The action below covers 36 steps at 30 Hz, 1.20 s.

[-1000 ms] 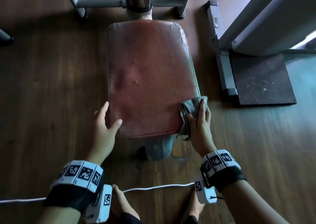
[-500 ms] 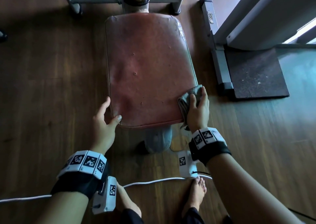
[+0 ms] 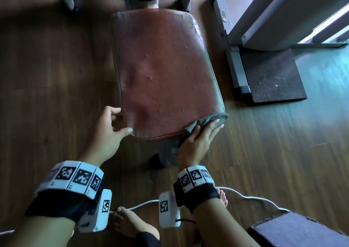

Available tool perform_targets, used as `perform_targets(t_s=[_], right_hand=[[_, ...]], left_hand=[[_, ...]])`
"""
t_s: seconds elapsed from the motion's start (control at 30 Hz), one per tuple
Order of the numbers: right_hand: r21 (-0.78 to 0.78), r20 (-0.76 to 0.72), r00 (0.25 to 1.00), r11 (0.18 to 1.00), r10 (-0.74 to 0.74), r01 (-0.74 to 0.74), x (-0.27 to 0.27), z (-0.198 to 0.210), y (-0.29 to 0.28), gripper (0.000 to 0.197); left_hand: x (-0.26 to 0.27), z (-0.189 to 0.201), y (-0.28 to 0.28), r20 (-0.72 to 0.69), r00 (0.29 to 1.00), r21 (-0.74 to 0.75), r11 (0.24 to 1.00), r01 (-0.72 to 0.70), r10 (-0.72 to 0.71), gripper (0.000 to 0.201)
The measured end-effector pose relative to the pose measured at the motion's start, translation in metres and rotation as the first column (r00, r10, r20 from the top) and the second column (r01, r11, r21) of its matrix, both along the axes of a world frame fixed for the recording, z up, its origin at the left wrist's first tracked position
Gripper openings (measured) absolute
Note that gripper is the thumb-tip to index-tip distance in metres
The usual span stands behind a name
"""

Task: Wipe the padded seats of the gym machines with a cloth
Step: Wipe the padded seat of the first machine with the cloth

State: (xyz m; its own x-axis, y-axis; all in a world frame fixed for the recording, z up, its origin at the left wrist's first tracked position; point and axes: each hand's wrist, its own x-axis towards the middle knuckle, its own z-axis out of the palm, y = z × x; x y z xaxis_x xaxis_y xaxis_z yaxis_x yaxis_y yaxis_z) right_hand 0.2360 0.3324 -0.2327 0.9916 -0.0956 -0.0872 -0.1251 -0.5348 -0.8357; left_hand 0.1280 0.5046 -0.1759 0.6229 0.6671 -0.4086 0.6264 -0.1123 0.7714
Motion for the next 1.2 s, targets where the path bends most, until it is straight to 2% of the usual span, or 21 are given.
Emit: perform_targets(t_s=[0.13, 0.23, 0.37, 0.43, 0.6, 0.7, 0.8, 0.9, 1.0, 1.1, 1.2], right_hand=[[-0.018, 0.053, 0.998, 0.999, -0.042, 0.043, 0.022, -0.004, -0.006, 0.057], [-0.009, 0.067, 0.997, 0.999, -0.041, 0.042, 0.013, -0.005, 0.001, 0.057], [-0.021, 0.058, 0.996, 0.998, 0.062, -0.061, -0.029, -0.002, 0.017, 0.06], [-0.05, 0.06, 0.992, 0.993, 0.108, -0.105, -0.027, -0.002, 0.012, 0.061], [-0.05, 0.035, 0.999, 0.999, 0.005, -0.003, 0.01, 0.001, -0.001, 0.058], [-0.018, 0.047, 0.999, 1.0, -0.008, 0.009, -0.008, 0.003, 0.017, 0.057], [-0.011, 0.025, 0.998, 0.998, 0.054, -0.054, -0.039, 0.003, 0.032, 0.059], [-0.036, 0.02, 0.995, 0.994, 0.102, -0.101, -0.041, 0.003, 0.024, 0.061], [-0.034, 0.023, 0.999, 0.999, 0.038, -0.037, -0.028, 0.003, 0.02, 0.06], [0.009, 0.039, 0.997, 0.998, -0.061, 0.061, -0.037, 0.005, 0.043, 0.057], [0.067, 0.028, 0.998, 0.997, -0.051, 0.049, -0.057, 0.006, 0.06, 0.058]], left_hand=[[-0.005, 0.0, 0.014, 0.039, 0.999, -0.044, 0.999, 0.014, -0.013, 0.045], [0.0, -0.002, 0.017, 0.076, 0.997, -0.04, 0.999, -0.002, 0.005, 0.044], [0.007, -0.005, 0.023, 0.086, 0.995, -0.024, 0.999, -0.039, 0.041, 0.041], [0.008, -0.008, 0.025, 0.089, 0.995, -0.026, 0.999, -0.041, 0.044, 0.041], [0.006, -0.013, 0.029, 0.108, 0.994, -0.045, 0.999, -0.031, 0.036, 0.038], [0.006, -0.015, 0.028, 0.126, 0.991, -0.04, 0.999, -0.035, 0.04, 0.039], [0.008, -0.017, 0.027, 0.145, 0.988, -0.029, 0.998, -0.049, 0.053, 0.04], [0.013, -0.016, 0.027, 0.173, 0.982, -0.013, 0.997, -0.07, 0.072, 0.041], [0.018, -0.016, 0.032, 0.19, 0.98, -0.001, 0.998, -0.059, 0.058, 0.047], [0.023, -0.018, 0.042, 0.187, 0.982, 0.011, 1.0, -0.006, 0.004, 0.052], [0.027, -0.023, 0.059, 0.169, 0.983, 0.056, 0.996, 0.068, -0.077, 0.059]])
